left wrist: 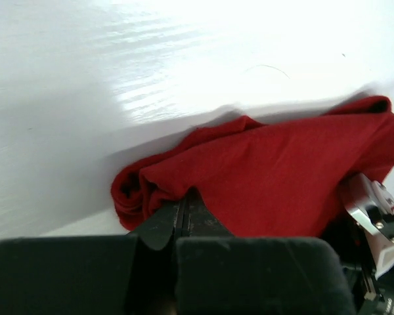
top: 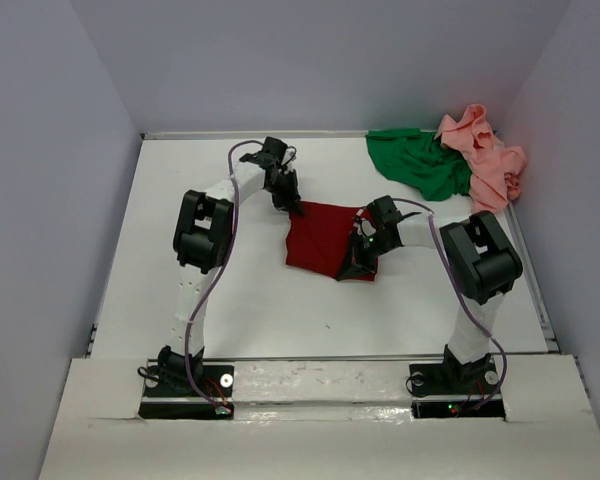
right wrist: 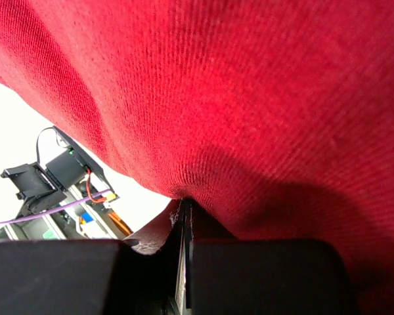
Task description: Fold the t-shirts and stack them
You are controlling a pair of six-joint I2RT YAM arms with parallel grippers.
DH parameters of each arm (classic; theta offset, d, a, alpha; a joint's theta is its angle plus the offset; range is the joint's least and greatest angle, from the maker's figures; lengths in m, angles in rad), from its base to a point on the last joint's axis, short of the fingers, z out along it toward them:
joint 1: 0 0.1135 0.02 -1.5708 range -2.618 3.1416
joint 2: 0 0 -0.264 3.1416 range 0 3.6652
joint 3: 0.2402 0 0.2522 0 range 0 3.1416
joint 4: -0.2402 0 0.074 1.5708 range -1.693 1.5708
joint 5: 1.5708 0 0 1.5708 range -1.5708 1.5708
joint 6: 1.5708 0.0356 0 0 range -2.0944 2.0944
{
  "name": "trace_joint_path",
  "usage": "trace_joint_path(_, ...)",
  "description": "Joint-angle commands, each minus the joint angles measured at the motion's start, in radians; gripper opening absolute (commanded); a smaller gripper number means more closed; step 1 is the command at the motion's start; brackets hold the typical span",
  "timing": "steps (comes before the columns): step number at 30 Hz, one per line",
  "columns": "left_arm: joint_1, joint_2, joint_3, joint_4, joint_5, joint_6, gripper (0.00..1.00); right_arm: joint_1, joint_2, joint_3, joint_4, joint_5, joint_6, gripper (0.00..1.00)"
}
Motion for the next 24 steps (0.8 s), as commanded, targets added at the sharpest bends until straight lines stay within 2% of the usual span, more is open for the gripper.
trace_joint_path(1,0.029,-0.035,0.035,-0.056,-0.221,0.025,0.0,-0.008,0.057,-0.057,-0.088,0.29,-0.081,0.0)
trace_joint_path(5,0.047,-0.124,0.067,-0.029,-0.269,0.037,0.0,-0.008,0.064,-0.051,-0.088,0.281,-0.084,0.0)
trace_joint_path(9,0.064,-0.141,0.185,-0.111,-0.25,0.051,0.0,-0.008,0.076,-0.037,-0.09,0.27,-0.092,0.0)
trace_joint_path(14,0.095,-0.263,-0.039,-0.065,-0.143,0.013,0.0,-0.008,0.087,-0.022,-0.096,0.266,-0.095,0.0)
trace_joint_path(16,0.104,-0.297,-0.118,-0.021,-0.074,0.007,0.33,-0.008,0.085,-0.017,-0.097,0.264,-0.097,0.0)
trace_joint_path(17,0.107,-0.306,-0.205,-0.001,-0.051,0.002,0.45,-0.008,0.085,-0.017,-0.099,0.266,-0.097,0.0)
trace_joint_path(19,0.116,-0.322,-0.283,0.052,0.001,-0.01,0.62,-0.008,0.085,-0.014,-0.099,0.263,-0.1,0.0)
trace_joint_path(22,0.124,-0.31,-0.39,0.174,0.2,-0.045,0.7,-0.008,0.085,-0.011,-0.102,0.261,-0.1,0.0)
trace_joint_path(24,0.122,-0.291,-0.411,0.185,0.242,-0.062,0.7,-0.008,0.081,-0.011,-0.102,0.263,-0.1,0.0)
